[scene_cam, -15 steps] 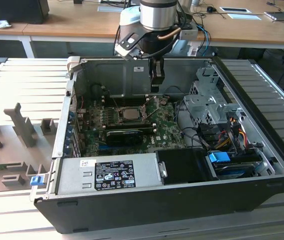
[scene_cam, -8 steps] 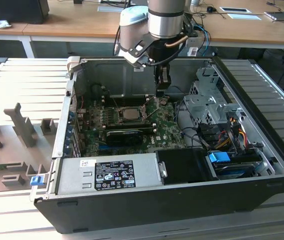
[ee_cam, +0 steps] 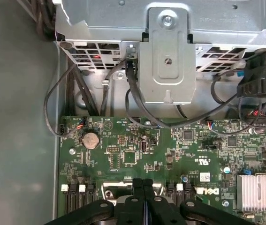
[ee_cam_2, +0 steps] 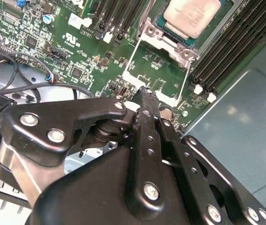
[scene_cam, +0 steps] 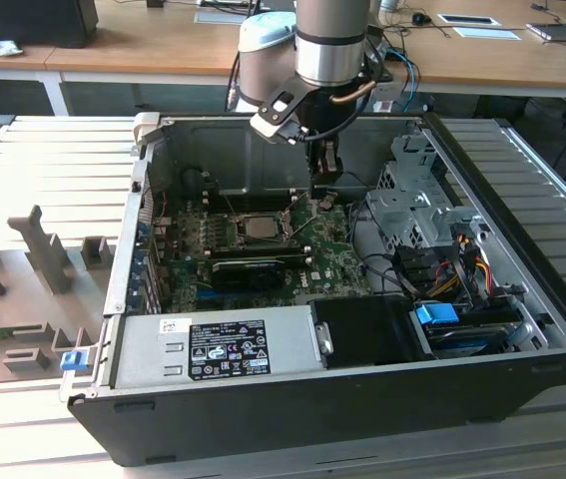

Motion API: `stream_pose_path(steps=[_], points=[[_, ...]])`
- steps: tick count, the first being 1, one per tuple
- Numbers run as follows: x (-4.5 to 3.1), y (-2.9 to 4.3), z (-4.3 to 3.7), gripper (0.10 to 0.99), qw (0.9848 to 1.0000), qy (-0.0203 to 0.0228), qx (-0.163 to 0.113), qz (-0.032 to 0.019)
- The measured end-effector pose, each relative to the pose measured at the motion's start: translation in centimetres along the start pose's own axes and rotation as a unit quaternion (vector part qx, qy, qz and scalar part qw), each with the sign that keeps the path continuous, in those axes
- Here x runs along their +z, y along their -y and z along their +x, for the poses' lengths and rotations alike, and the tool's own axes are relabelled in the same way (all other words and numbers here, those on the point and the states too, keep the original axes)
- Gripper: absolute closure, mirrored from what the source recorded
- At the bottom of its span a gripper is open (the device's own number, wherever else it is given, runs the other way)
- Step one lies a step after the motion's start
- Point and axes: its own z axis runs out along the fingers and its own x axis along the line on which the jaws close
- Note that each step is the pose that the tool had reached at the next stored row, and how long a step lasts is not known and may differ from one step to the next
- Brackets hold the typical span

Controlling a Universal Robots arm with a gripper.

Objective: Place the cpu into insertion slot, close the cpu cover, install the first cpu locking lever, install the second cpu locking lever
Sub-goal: 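Close the cpu cover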

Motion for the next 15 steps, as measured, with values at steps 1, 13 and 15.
stream_pose_path(steps=[1, 13, 15], points=[[0.12, -0.04, 0.0, 0.98, 1.0, 0.0, -0.001, 0.0], [1.5, -1.91, 0.31, 0.98, 1.0, -0.0015, -0.004, 0.0014], [1.74, -2.0, 0.38, 0.98, 1.0, -0.0021, -0.006, 0.0018]])
